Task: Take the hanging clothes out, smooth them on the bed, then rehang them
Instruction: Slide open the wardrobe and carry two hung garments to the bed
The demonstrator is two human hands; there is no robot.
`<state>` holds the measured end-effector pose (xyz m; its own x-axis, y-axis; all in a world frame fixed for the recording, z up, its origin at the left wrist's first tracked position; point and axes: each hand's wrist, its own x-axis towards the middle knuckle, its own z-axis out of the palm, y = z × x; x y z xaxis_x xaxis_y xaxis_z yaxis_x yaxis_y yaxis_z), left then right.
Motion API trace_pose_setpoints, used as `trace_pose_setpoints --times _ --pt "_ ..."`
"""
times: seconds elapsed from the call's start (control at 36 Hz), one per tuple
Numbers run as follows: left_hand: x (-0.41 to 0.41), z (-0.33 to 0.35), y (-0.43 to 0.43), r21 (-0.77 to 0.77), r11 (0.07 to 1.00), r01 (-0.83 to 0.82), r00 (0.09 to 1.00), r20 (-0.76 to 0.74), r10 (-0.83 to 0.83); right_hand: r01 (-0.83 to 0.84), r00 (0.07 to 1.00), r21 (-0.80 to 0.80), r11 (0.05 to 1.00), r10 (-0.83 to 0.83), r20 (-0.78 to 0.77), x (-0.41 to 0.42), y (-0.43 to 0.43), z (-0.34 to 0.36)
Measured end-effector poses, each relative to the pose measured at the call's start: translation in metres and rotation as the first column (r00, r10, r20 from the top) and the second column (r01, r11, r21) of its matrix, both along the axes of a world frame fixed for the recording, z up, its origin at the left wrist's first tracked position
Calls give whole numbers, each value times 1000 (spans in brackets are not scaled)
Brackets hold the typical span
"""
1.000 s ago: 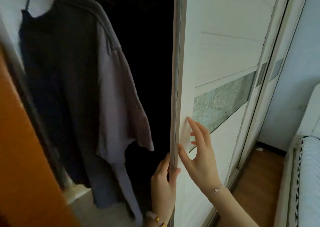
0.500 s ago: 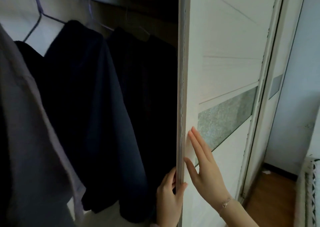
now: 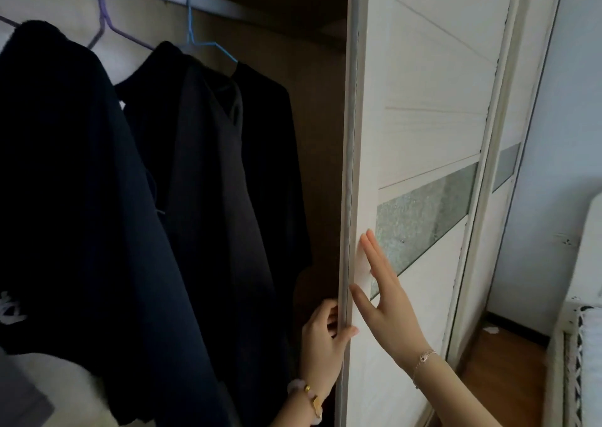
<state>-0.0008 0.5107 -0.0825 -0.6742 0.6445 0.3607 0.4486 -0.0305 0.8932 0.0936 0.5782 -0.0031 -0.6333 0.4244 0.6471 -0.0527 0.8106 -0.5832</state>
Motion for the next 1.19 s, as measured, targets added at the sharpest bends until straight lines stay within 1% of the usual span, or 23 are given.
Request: trace_pose_setpoints --times 0.31,0.58,0.75,0.83,0.92,1.0,1.08,1.14,1.19 --pt "-4 6 65 -50 998 -39 999 -38 37 87 989 -20 996 -84 122 -1 43 11" --pt "-6 15 110 -115 993 -13 999 -51 7 152 980 -64 986 -142 138 -3 84 17" --pt "-5 22 134 -141 990 31 1000 -1 -31 159 982 -102 982 -146 121 -3 115 18" --pt "-10 19 147 -159 984 78 997 26 -75 165 980 -125 978 -149 132 -3 128 17" --pt "-22 12 154 -171 979 110 994 19 -108 163 982 -122 979 -148 117 -2 135 16" --pt "-23 11 151 -146 978 149 988 72 -140 164 983 -127 978 -152 101 -2 135 14" --pt "-26 11 150 -139 975 173 983 85 -163 225 974 -122 967 -220 51 -6 130 16" --pt "-27 12 150 -175 964 199 979 81 -187 306 951 -62 950 -308 -25 -10 122 19" --pt "-31 11 149 -183 956 228 973 87 -215 359 927 37 932 -352 -129 -14 112 22"
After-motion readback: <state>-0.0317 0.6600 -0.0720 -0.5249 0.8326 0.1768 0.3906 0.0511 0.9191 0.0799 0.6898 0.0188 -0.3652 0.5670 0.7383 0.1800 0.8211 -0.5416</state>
